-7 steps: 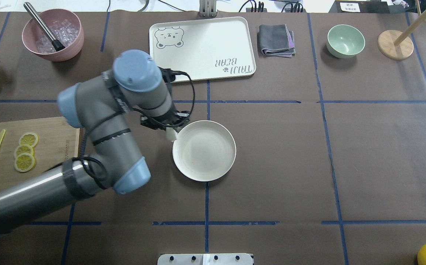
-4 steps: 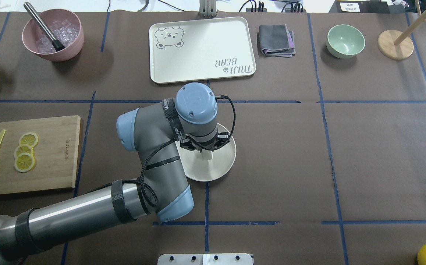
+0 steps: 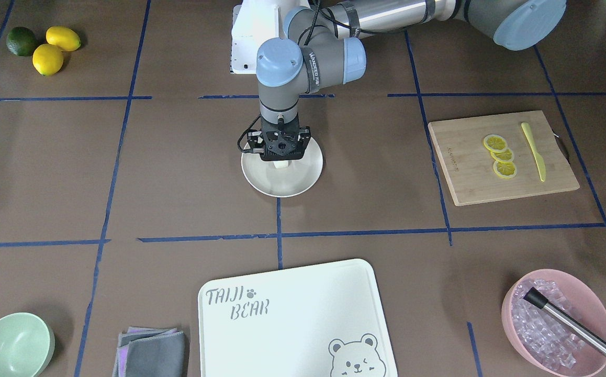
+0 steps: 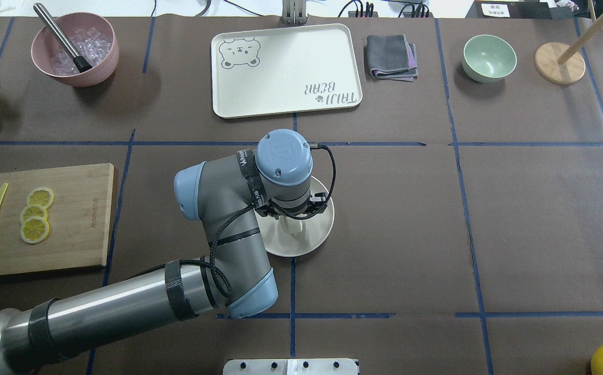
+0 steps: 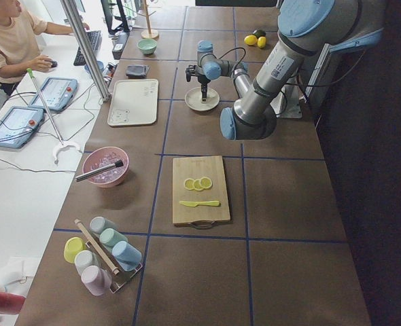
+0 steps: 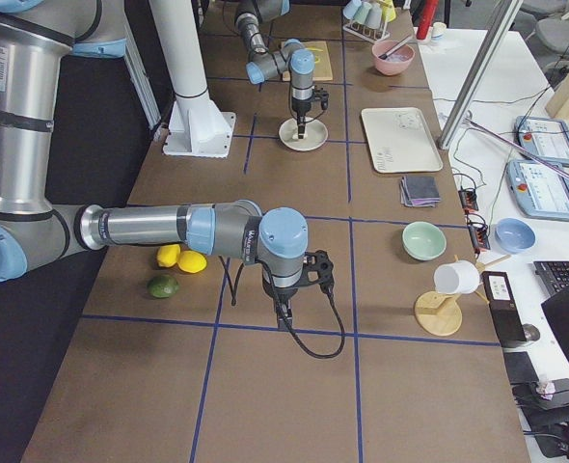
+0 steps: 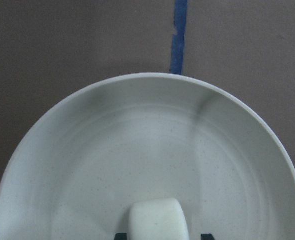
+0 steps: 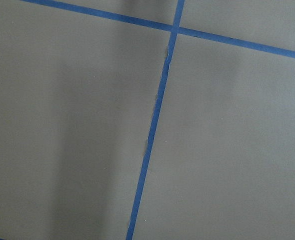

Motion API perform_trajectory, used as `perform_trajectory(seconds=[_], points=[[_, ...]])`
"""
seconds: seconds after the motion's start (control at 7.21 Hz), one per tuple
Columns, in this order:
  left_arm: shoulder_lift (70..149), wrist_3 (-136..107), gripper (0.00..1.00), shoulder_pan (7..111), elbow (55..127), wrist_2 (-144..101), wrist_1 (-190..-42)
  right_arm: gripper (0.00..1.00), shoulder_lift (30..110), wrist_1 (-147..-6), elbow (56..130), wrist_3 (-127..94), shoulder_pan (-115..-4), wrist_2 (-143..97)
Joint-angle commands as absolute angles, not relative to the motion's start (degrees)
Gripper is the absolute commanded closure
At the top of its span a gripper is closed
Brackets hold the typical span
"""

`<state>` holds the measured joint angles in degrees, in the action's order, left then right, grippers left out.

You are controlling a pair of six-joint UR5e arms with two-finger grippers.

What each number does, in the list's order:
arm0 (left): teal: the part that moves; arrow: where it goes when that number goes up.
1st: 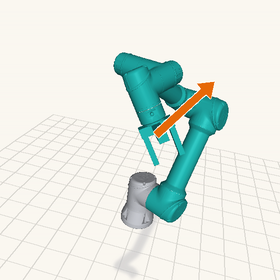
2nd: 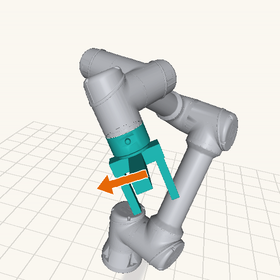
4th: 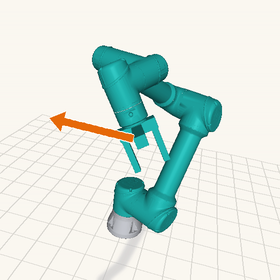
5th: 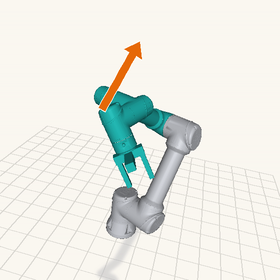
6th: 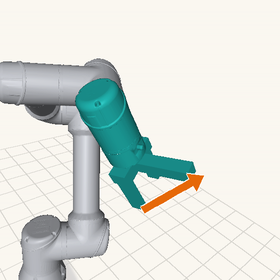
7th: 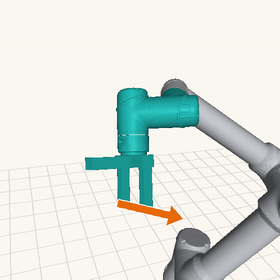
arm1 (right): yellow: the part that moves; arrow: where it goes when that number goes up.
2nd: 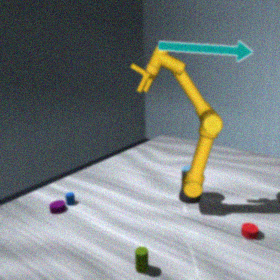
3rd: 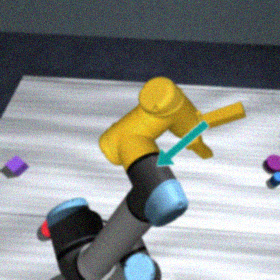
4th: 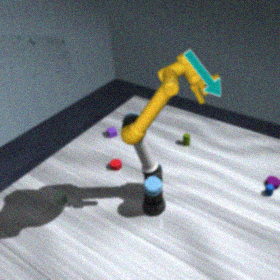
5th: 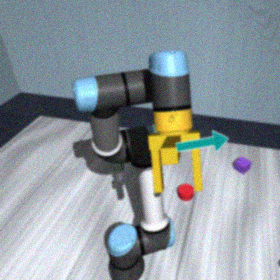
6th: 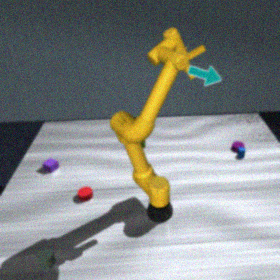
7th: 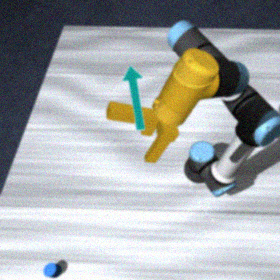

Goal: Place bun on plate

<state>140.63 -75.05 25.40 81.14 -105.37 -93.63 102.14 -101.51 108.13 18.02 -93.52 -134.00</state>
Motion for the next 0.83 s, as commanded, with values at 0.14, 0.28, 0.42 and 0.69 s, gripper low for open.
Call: perform_trajectory(seconds=[0.14, 0.28, 0.42, 0.69], points=[[137.4, -61.0, 0.02, 34.0, 88.4, -113.4, -87.2, 0.00, 102.1, -101.5, 108.5, 18.0, -93.5, -134.0], [130.1, -51.8, 0.01, 39.2, 95.6, -117.3, -84.5, 0.00, 102.1, -101.5, 108.4, 18.0, -93.5, -134.0], [122.2, -41.6, 0.01, 44.8, 102.0, -118.7, -84.0, 0.00, 102.1, -101.5, 108.4, 18.0, -93.5, -134.0], [111.1, -19.1, 0.00, 60.9, 103.5, -127.6, -84.1, 0.00, 102.1, -101.5, 108.3, 18.0, -93.5, -134.0]])
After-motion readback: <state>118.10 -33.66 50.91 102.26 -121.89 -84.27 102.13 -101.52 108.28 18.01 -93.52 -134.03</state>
